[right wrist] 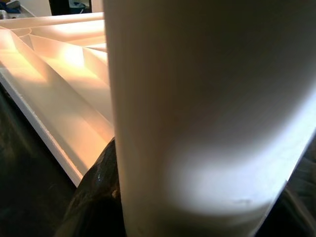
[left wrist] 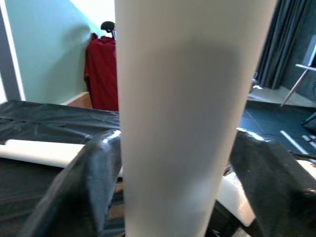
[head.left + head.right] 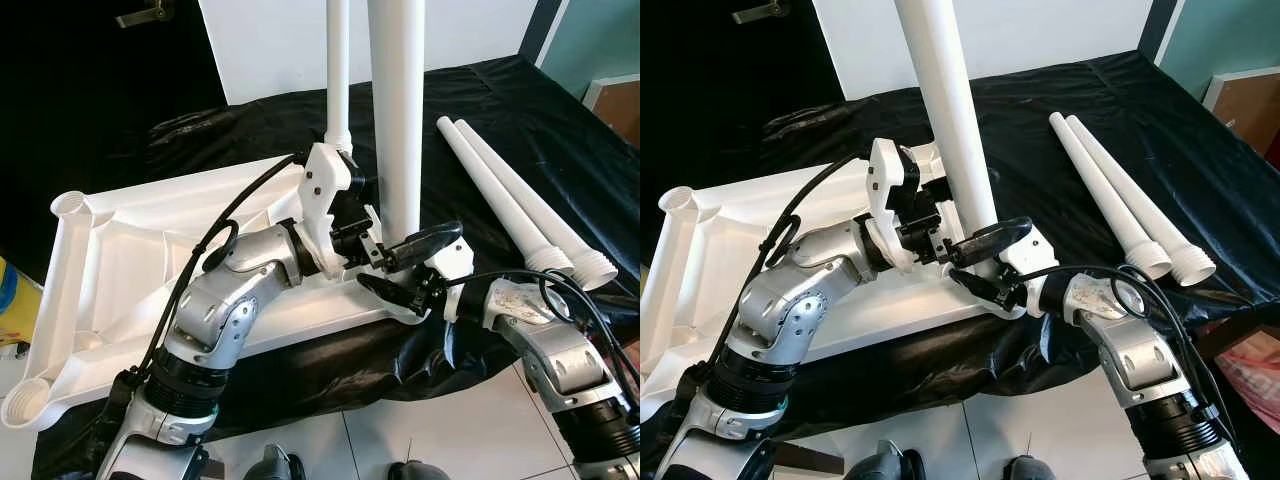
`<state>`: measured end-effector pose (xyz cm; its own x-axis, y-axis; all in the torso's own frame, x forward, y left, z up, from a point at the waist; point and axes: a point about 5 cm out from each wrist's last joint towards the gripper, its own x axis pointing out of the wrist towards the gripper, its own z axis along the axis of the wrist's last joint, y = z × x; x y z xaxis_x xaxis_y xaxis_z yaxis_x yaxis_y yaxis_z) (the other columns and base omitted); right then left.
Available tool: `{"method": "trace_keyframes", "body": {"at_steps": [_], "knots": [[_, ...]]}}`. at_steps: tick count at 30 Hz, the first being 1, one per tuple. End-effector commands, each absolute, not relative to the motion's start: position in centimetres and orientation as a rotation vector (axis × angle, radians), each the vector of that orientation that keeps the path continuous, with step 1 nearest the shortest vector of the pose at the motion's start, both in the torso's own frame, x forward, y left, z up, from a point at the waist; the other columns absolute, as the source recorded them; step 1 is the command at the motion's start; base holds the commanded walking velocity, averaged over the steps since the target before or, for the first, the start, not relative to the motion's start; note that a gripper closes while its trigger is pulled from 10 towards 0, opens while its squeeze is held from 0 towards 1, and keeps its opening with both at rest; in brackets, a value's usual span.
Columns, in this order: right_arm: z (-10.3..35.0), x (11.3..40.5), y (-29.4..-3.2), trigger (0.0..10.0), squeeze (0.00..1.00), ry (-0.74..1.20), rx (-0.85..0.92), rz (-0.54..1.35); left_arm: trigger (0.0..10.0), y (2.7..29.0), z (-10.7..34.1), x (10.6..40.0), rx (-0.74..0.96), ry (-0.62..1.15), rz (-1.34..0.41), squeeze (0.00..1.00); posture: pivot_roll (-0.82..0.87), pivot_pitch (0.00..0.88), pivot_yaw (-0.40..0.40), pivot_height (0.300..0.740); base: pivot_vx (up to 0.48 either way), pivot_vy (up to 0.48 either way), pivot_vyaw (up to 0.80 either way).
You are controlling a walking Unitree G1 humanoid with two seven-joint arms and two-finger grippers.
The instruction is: Building children table
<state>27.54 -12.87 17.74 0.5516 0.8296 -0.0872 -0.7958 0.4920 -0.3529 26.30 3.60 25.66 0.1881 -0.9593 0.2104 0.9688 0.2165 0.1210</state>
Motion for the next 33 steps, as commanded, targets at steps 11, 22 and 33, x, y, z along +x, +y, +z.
{"method": "trace_keyframes", "body": {"at_steps": [11,22,33], "knots": [[18.1,27.6,-12.6,10.0,0.00,-0.107,-0.385,1.011,0.0,3.7,25.7,25.9,-0.032,-0.254,-1.474,0.00,-0.06,0.087,0.032,0.740,0.000,0.000,0.00],[18.8,28.4,-12.7,10.0,0.98,-0.147,-0.342,0.946,10.0,4.0,26.7,26.9,0.003,-0.296,-1.356,0.00,-0.06,0.074,0.034,0.740,0.000,0.000,0.00],[19.6,29.2,-12.6,10.0,1.00,-0.227,-0.312,0.803,10.0,4.4,27.7,28.5,0.060,-0.308,-1.142,0.00,-0.06,0.068,0.041,0.740,0.000,0.000,0.00]]}}
